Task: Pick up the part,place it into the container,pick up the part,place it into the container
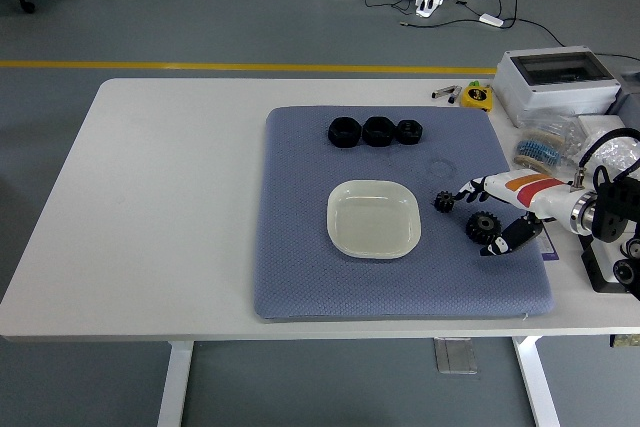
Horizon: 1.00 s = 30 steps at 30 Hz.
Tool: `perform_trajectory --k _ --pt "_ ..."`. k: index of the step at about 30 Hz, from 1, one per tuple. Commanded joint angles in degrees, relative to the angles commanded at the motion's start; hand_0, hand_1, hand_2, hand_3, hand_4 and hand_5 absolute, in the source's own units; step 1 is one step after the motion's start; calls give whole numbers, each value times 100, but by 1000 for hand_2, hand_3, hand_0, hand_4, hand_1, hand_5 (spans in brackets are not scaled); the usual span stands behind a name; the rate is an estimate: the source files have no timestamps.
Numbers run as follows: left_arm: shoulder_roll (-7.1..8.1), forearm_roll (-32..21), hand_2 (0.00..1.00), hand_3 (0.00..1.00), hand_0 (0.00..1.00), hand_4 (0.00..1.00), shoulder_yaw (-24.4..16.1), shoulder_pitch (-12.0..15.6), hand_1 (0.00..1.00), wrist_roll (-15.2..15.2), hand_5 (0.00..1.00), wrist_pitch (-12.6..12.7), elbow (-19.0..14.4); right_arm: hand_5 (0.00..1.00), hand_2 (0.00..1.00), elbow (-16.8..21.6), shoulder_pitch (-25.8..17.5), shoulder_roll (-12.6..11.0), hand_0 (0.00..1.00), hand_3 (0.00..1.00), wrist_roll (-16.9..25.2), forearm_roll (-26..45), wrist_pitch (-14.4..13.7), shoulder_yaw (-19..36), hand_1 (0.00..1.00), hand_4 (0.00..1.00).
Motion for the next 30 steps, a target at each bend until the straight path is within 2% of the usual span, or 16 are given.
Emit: perform_trajectory --k 8,19,20,25,26,30 --pt "7 64 748 654 706 687 -26 -11 708 19 661 -19 -12 235 725 -586 162 201 684 775 21 102 -200 -196 695 998" --pt "12 106 747 654 706 687 -55 -26 708 32 661 -20 -13 238 714 -1035 303 394 668 761 18 182 -382 -338 680 998" --pt "12 108 747 654 706 687 -55 -25 707 32 661 -20 -13 241 689 -1057 305 403 619 683 18 193 -394 -348 648 992" --pt "9 119 747 654 706 687 -63 -24 707 37 661 -21 -13 241 689 -1257 301 480 619 683 2 233 -519 -392 648 992" --pt "9 128 747 654 706 687 -69 -24 708 39 661 -22 -14 236 619 -1277 301 485 571 588 -2 240 -533 -399 605 937" --pt "6 157 747 654 706 687 -85 -22 708 48 661 -26 -14 236 619 -1380 308 505 571 588 6 289 -618 -415 605 937"
